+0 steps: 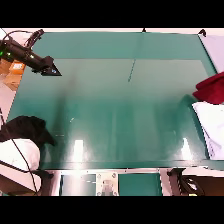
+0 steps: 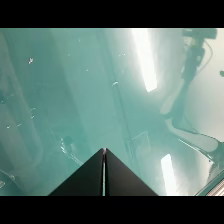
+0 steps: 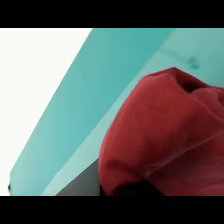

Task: Fold the shirts.

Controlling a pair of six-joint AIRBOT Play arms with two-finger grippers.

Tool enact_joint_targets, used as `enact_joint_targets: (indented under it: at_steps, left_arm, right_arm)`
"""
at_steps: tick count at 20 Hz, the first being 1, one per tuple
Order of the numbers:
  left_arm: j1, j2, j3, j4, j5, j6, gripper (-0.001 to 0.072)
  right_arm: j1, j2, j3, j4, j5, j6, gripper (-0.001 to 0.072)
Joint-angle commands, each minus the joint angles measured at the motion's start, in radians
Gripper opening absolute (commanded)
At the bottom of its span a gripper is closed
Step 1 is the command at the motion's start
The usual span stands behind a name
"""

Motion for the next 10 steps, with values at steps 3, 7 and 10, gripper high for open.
enact_joint_targets:
  at_steps: [3,7,10]
  left_arm:
    - [0.0,0.0,0.001,0.0,-0.003,-0.009,0.0027]
    - [0.0,0.0,0.001,0.0,-0.028,-0.008,0.0027]
    - [0.0,0.0,0.001,0.0,-0.054,-0.008,0.0027]
  right_arm:
    - [-0.116,0.001,0.001,-0.016,0.097,-0.008,0.0015]
    - [-0.164,0.003,0.001,-0.096,0.234,0.122,0.0015]
    - [-0.196,0.009,0.001,-0.176,0.327,0.207,0.0015]
